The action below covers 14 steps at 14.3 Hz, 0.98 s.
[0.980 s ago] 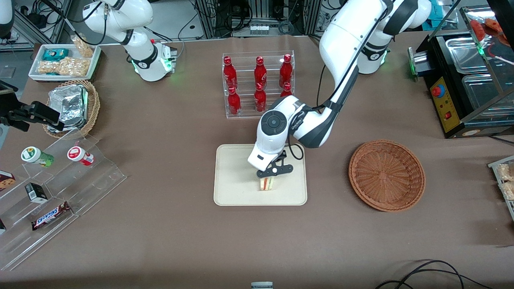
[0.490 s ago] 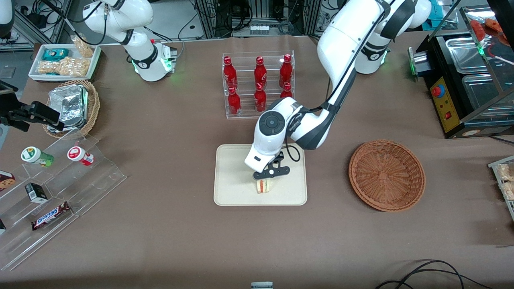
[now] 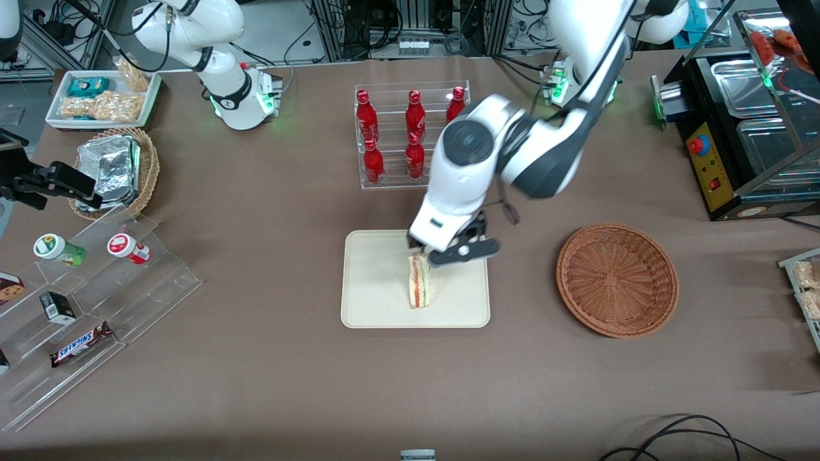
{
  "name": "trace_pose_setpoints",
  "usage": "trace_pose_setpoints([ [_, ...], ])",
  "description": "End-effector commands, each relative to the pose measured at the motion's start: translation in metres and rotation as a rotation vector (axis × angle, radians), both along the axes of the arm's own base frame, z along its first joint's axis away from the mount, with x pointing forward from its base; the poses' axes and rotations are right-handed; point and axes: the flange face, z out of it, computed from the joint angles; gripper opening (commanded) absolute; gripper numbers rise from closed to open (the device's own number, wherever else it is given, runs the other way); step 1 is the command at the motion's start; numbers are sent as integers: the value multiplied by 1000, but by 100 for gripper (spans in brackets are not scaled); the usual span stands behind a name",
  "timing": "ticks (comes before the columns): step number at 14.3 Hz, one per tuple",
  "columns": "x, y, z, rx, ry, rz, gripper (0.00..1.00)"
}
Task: Place sandwich from basket to tray
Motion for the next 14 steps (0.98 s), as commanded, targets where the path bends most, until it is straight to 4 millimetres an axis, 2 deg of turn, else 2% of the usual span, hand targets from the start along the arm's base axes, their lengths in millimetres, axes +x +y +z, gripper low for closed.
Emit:
trace_pose_setpoints([
  [1, 7, 44, -2, 55, 50, 26, 100],
  [2, 14, 61, -8, 64, 64, 53, 100],
  [3, 21, 88, -4, 67, 68, 92, 100],
  [6, 15, 157, -5, 91, 108, 84, 100],
  [8, 8, 193, -3, 98, 125, 46, 100],
  [12, -6, 273, 30, 105, 194, -54, 100],
  [14, -16, 298, 54, 100, 209, -97, 100],
])
